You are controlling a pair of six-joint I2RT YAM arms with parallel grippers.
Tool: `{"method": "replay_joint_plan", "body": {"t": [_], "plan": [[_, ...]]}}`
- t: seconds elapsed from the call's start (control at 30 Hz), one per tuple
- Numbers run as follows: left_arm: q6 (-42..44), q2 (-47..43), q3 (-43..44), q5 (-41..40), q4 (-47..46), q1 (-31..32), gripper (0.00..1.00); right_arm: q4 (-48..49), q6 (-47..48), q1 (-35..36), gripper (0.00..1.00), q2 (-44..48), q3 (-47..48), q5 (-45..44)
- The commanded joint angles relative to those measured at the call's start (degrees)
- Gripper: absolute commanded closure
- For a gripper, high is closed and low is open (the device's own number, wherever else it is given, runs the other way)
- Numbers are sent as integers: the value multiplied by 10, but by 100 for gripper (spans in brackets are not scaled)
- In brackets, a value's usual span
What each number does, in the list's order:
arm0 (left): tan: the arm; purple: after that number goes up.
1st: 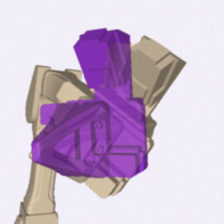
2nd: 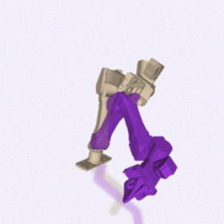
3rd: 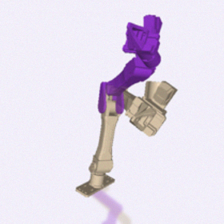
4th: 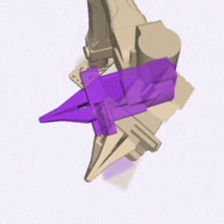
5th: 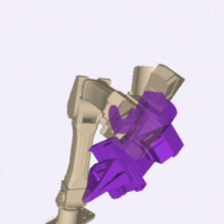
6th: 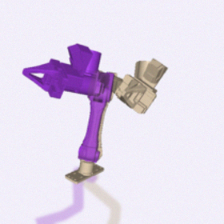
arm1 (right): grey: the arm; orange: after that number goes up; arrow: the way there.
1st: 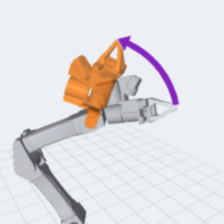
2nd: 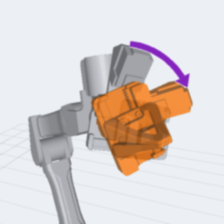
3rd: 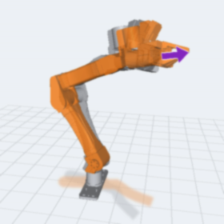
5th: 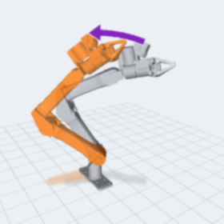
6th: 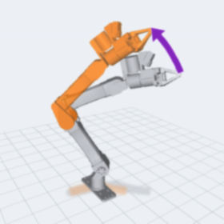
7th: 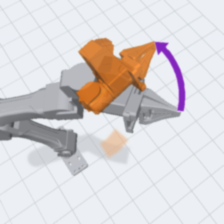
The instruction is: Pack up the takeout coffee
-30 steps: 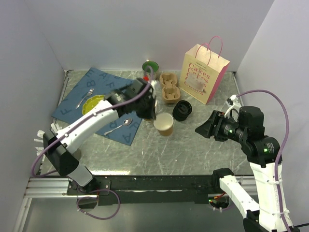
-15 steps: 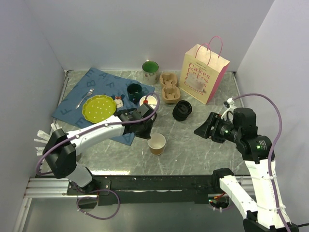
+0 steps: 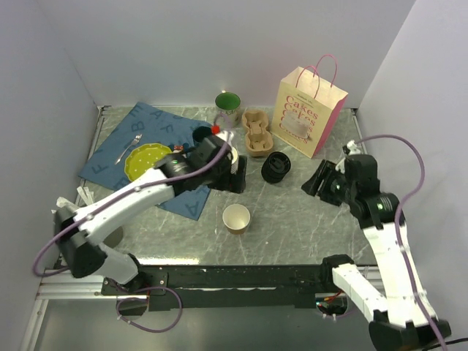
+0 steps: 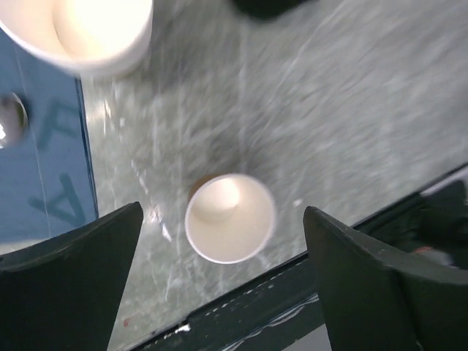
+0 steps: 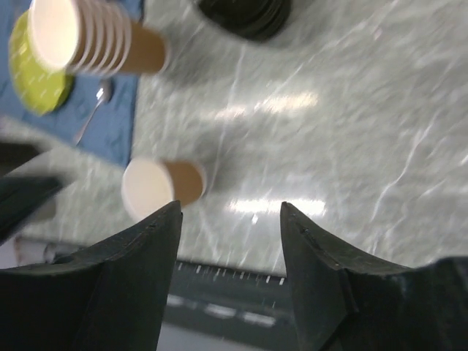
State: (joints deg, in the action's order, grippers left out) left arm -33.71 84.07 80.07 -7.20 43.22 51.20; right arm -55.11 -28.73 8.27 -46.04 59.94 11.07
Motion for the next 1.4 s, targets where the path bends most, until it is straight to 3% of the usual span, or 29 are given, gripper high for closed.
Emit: {"method": "replay_joint_plan", "body": {"t": [0.0, 0.3, 0.7, 1.07, 1.37], "plan": [[-14, -87, 44, -26, 20, 3, 3, 121, 14, 2, 38, -81, 3, -76], [-95, -207, -32, -13, 7, 2, 3, 259, 34, 4, 47, -301, 35, -108], [-130, -253, -9, -69, 75, 2, 3, 328, 13, 4, 46, -465, 100, -66], [-144, -258, -11, -81, 76, 2, 3, 314, 24, 4, 57, -505, 116, -73], [-147, -268, -27, -92, 71, 2, 2, 299, 41, 4, 75, -497, 130, -76]]}}
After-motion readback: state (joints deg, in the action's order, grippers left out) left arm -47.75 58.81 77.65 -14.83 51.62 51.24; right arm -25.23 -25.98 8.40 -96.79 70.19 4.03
